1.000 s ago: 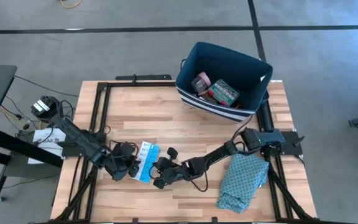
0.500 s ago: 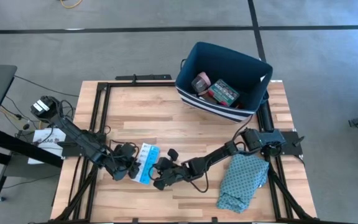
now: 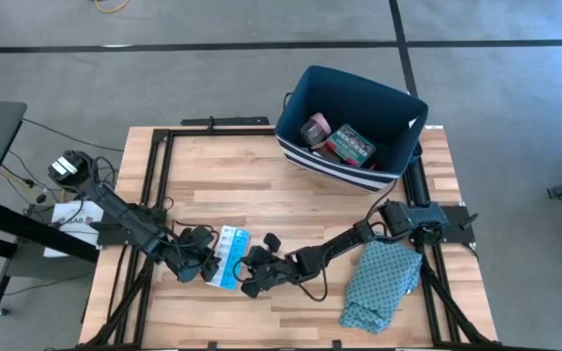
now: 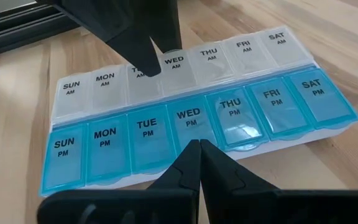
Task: Pick & place medical supplies in basket/bin
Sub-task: Put the white pill organizer into the white bin
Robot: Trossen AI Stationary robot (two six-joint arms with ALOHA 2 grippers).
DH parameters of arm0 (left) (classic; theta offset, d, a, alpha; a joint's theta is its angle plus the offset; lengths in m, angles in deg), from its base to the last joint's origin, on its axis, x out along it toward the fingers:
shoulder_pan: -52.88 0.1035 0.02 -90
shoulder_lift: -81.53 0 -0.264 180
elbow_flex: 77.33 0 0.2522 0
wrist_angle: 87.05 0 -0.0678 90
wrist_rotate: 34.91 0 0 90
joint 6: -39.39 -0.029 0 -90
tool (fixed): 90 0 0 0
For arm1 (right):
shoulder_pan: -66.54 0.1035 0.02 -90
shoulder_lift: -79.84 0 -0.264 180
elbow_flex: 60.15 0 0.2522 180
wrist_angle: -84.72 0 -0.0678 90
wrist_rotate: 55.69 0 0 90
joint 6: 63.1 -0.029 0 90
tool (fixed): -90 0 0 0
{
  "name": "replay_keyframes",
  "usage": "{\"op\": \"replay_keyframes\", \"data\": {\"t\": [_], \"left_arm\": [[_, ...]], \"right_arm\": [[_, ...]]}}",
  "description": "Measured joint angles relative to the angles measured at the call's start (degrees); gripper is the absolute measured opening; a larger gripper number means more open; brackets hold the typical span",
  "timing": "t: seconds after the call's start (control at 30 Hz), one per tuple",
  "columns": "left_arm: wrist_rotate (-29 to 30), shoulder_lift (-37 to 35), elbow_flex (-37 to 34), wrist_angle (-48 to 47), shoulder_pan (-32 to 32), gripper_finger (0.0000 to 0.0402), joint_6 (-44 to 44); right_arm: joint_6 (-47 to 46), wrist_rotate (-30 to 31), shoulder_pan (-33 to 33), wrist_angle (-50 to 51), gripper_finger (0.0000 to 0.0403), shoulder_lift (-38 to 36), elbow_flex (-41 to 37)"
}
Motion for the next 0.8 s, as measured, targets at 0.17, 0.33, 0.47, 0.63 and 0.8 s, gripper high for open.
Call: {"op": "replay_keyframes", "data": {"t": [0.17, 0.33, 0.47, 0.63, 0.8], "left_arm": [[-0.01, 0.00, 0.07, -1.56, 0.00, 0.0151, 1.42], [0.92, -1.62, 0.07, -2.33, 0.00, 0.0151, 0.55], [2.20, -3.64, 0.20, -4.70, 0.00, 0.0151, 0.53], [1.48, -3.78, -0.08, -8.88, 0.06, 0.0151, 0.88], [0.93, -3.37, 0.02, -7.77, 0.04, 0.0151, 0.18]], "right_arm": [[-0.02, -1.02, -0.05, -0.06, 0.0000, 0.00, 0.00], [-0.07, -1.69, -0.16, -0.04, 0.0000, 0.04, 0.00], [-0.10, -2.68, -0.20, -0.07, 0.0000, 0.11, -0.04], [-1.54, -3.80, -0.18, 1.72, 0.0000, 0.42, -0.33], [-1.55, -4.00, -0.63, 1.63, 0.0000, 0.42, -0.28]]}}
